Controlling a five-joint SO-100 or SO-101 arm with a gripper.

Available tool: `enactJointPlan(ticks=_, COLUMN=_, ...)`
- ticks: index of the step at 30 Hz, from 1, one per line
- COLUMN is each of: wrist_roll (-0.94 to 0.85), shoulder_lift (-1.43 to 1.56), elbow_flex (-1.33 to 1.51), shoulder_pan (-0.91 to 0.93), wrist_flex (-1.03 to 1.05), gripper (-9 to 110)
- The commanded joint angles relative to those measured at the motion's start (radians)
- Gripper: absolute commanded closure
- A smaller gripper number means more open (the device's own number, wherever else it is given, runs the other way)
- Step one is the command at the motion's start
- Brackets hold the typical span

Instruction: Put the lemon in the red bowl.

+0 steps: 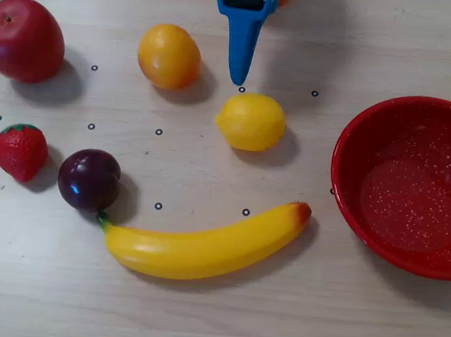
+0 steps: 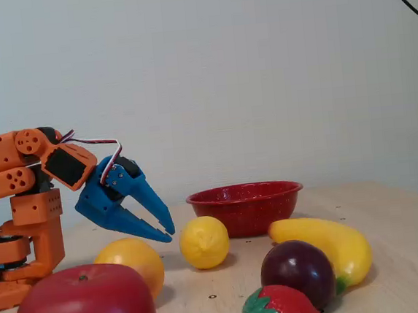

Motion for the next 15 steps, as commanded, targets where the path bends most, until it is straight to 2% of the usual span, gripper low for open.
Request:
enactJointPlan(ticks=1, wrist_roll=-0.012, shoulder_lift=0.015, elbow_flex=-0.026, shoulder_pan=0.015, wrist_flex=0.091, gripper=101)
enactJointPlan(ticks=15, wrist_roll=-0.012, shoulder_lift=0.015, elbow_flex=-0.195, shoulder_pan=0.028, wrist_flex=0.268, gripper=101)
